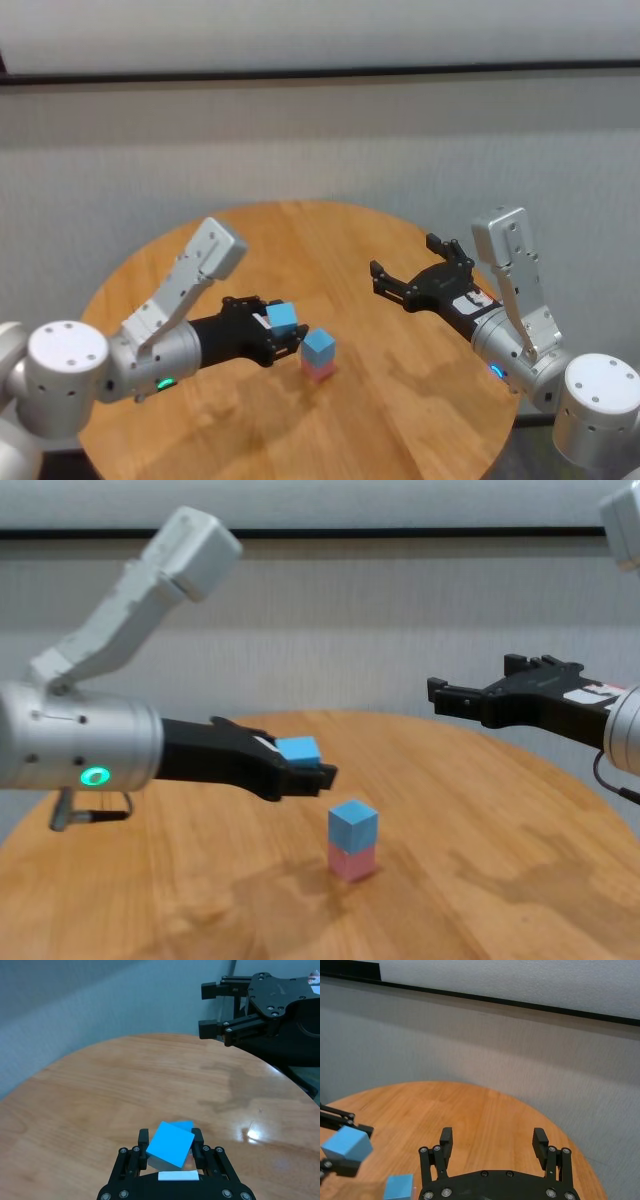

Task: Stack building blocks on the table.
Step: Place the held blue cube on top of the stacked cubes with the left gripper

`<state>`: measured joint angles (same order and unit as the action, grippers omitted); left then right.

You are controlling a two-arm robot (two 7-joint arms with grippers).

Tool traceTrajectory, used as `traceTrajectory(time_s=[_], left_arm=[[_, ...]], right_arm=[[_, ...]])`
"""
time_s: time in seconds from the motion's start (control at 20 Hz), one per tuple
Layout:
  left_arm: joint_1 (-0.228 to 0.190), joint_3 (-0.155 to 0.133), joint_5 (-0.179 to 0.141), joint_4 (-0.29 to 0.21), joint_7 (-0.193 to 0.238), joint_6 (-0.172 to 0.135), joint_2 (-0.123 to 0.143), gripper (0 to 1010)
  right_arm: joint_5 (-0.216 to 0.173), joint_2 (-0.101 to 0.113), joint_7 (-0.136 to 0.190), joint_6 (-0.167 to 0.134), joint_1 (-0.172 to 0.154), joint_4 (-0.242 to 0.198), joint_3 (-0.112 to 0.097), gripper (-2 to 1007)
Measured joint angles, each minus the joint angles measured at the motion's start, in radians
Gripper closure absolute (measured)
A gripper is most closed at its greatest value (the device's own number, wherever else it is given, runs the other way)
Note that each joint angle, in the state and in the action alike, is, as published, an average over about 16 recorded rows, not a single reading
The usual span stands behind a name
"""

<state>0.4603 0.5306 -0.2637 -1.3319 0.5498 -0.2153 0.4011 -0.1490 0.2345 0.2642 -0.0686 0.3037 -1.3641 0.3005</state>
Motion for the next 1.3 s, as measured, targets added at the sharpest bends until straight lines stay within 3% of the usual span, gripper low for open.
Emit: traceTrajectory(time_s=[0.6, 1.3], left_arm=[[0.055, 0.056, 0.042, 0.051, -0.027, -0.035, -0.067, 479], [0.087, 0.066, 0.084, 0.126, -0.045, -0.047, -0.112, 479]], right_arm=[[0.0, 0.0, 0.0, 0.0, 0.0, 0.0, 0.0, 0], [0.0, 0.0, 0.0, 0.0, 0.0, 0.0, 0.0, 0]])
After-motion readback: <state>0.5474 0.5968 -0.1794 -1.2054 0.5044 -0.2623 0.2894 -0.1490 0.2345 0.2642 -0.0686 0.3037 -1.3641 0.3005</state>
